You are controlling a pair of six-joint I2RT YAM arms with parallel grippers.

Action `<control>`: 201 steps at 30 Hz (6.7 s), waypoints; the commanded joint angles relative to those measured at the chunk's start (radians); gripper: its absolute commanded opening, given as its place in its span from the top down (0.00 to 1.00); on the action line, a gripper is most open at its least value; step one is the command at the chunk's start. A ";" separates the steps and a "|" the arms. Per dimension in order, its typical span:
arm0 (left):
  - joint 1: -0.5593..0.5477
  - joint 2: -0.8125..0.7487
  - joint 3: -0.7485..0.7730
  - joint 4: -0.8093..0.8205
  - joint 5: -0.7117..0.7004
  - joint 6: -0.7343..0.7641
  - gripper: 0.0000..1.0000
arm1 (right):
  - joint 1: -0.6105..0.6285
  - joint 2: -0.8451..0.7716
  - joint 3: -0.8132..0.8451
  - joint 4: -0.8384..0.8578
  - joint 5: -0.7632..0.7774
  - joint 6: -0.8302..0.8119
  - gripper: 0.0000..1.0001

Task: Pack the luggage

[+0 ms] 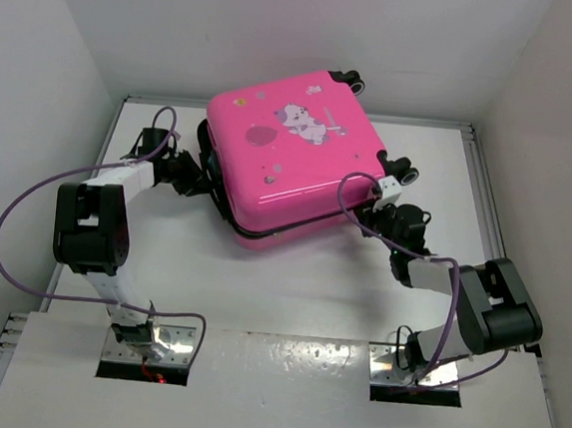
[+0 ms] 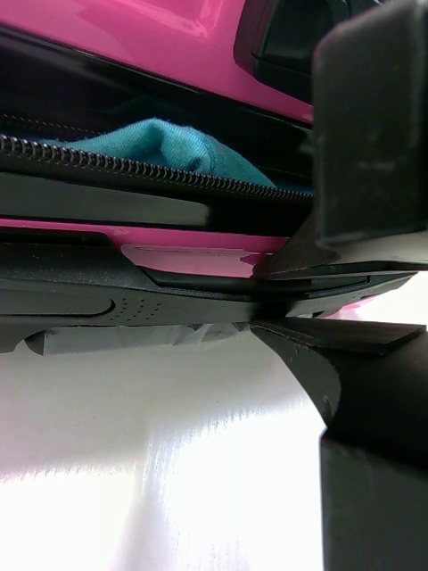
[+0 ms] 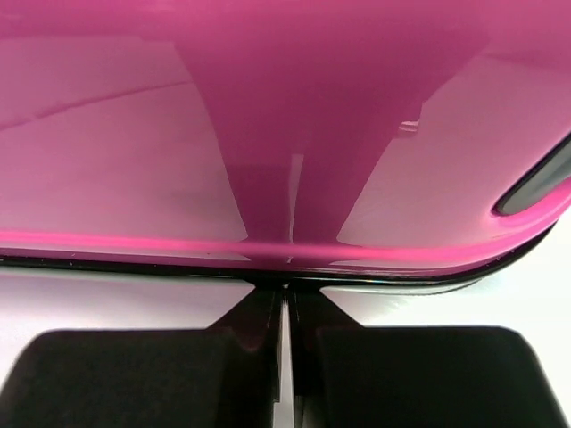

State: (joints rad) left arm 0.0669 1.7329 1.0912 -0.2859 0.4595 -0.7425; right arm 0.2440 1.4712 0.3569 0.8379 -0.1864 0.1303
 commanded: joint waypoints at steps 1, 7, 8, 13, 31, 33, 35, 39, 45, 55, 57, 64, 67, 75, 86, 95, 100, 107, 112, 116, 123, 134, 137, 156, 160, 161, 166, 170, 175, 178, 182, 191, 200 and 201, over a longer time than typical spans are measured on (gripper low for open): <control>-0.006 0.073 -0.045 -0.019 -0.110 0.032 1.00 | -0.015 -0.024 0.033 0.099 -0.002 -0.043 1.00; 0.083 0.085 0.084 -0.162 -0.301 0.143 1.00 | -0.084 -0.087 -0.009 0.073 0.034 -0.086 1.00; 0.114 0.097 0.132 -0.173 -0.356 0.175 1.00 | -0.110 -0.097 -0.010 0.066 0.034 -0.090 1.00; 0.169 0.178 0.317 -0.219 -0.490 0.252 1.00 | -0.160 -0.123 -0.007 0.041 0.035 -0.115 1.00; 0.191 0.652 0.962 -0.246 -0.535 0.572 1.00 | -0.319 0.150 0.309 0.095 0.019 -0.199 1.00; 0.191 0.691 0.992 -0.246 -0.504 0.583 1.00 | -0.321 0.210 0.379 0.084 0.025 -0.204 1.00; 0.191 0.709 1.013 -0.246 -0.490 0.583 1.00 | -0.318 0.254 0.439 0.069 0.047 -0.205 1.00; 0.191 0.728 1.024 -0.246 -0.470 0.594 1.00 | -0.307 0.398 0.585 0.078 0.099 -0.210 1.00; 0.169 0.718 1.024 -0.246 -0.331 0.623 1.00 | -0.296 0.591 0.828 0.121 0.061 -0.161 1.00; 0.134 0.688 0.993 -0.214 -0.303 0.693 1.00 | -0.273 0.872 1.189 0.075 0.099 -0.089 1.00; 0.134 0.679 0.984 -0.214 -0.292 0.704 1.00 | -0.264 0.900 1.215 0.067 0.100 -0.084 1.00; 0.145 0.636 0.984 -0.185 -0.167 0.704 0.37 | -0.264 0.798 1.078 0.084 -0.002 -0.021 0.79; 0.165 0.549 0.883 -0.092 -0.093 0.671 0.21 | -0.282 0.684 0.966 0.035 -0.173 0.054 0.67; 0.214 0.375 0.822 0.183 0.082 0.592 0.00 | -0.206 0.485 0.818 0.004 -0.516 0.218 0.60; 0.290 0.166 0.719 0.064 -0.091 0.566 0.00 | -0.045 0.482 0.921 -0.293 -0.794 0.189 0.60; 0.235 0.171 0.535 -0.030 -0.096 0.575 0.00 | 0.165 0.448 0.943 -0.113 -0.886 0.241 0.57; 0.231 0.226 0.585 -0.033 -0.169 0.491 0.00 | 0.206 0.371 0.893 -0.060 -0.758 0.212 0.46; 0.298 0.266 0.590 0.050 -0.220 0.381 0.00 | 0.016 0.293 0.945 -0.271 -0.320 0.028 0.22; 0.288 0.306 0.674 -0.008 -0.265 0.454 0.00 | -0.156 0.461 1.308 -0.671 -0.318 -0.187 0.11; 0.278 0.317 0.696 -0.065 -0.275 0.511 0.00 | -0.227 0.650 1.733 -1.128 -0.476 -0.335 0.07; 0.278 0.295 0.655 -0.076 -0.275 0.520 0.00 | -0.259 0.733 1.797 -1.180 -0.729 -0.344 0.01; 0.278 0.284 0.627 -0.076 -0.266 0.520 0.00 | -0.114 0.776 1.711 -1.146 -0.654 -0.481 0.01; 0.278 0.284 0.627 -0.085 -0.266 0.520 0.00 | -0.086 0.808 1.723 -1.132 -0.585 -0.550 0.01; 0.278 0.361 0.697 -0.085 -0.266 0.549 0.00 | -0.041 0.864 1.625 -0.798 -0.462 -0.692 0.57; 0.278 0.370 0.697 -0.085 -0.266 0.549 0.00 | -0.032 0.819 1.575 -0.731 -0.456 -0.653 0.18; 0.278 0.381 0.697 -0.085 -0.266 0.549 0.00 | -0.028 0.816 1.579 -0.726 -0.456 -0.661 0.18; 0.278 0.392 0.707 -0.085 -0.257 0.549 0.00 | -0.003 0.828 1.610 -0.694 -0.421 -0.718 0.17; 0.278 0.392 0.707 -0.085 -0.266 0.549 0.00 | 0.015 0.813 1.591 -0.652 -0.412 -0.787 0.21; 0.278 0.392 0.707 -0.085 -0.257 0.549 0.00 | 0.026 0.801 1.556 -0.620 -0.433 -0.883 0.44; 0.278 0.392 0.707 -0.085 -0.257 0.549 0.00 | 0.031 0.750 1.492 -0.579 -0.444 -0.902 0.76; 0.278 0.413 0.743 -0.085 -0.294 0.568 0.00 | 0.024 0.683 1.383 -0.531 -0.456 -0.916 1.00; 0.212 0.556 0.927 -0.125 -0.280 0.650 0.00 | 0.009 0.330 0.939 -0.575 -0.530 -0.945 1.00; 0.002 0.588 0.866 -0.202 -0.023 0.819 0.00 | 0.095 -0.095 0.417 -0.694 -0.322 -0.816 1.00; -0.013 0.588 0.875 -0.213 -0.010 0.831 0.00 | 0.119 -0.112 0.377 -0.662 -0.294 -0.801 1.00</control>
State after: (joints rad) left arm 0.1802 2.3161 1.9968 -0.3439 0.2531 -0.0162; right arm 0.2577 1.4292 0.8089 0.1928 -0.3763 -0.7433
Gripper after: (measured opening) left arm 0.994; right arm 0.533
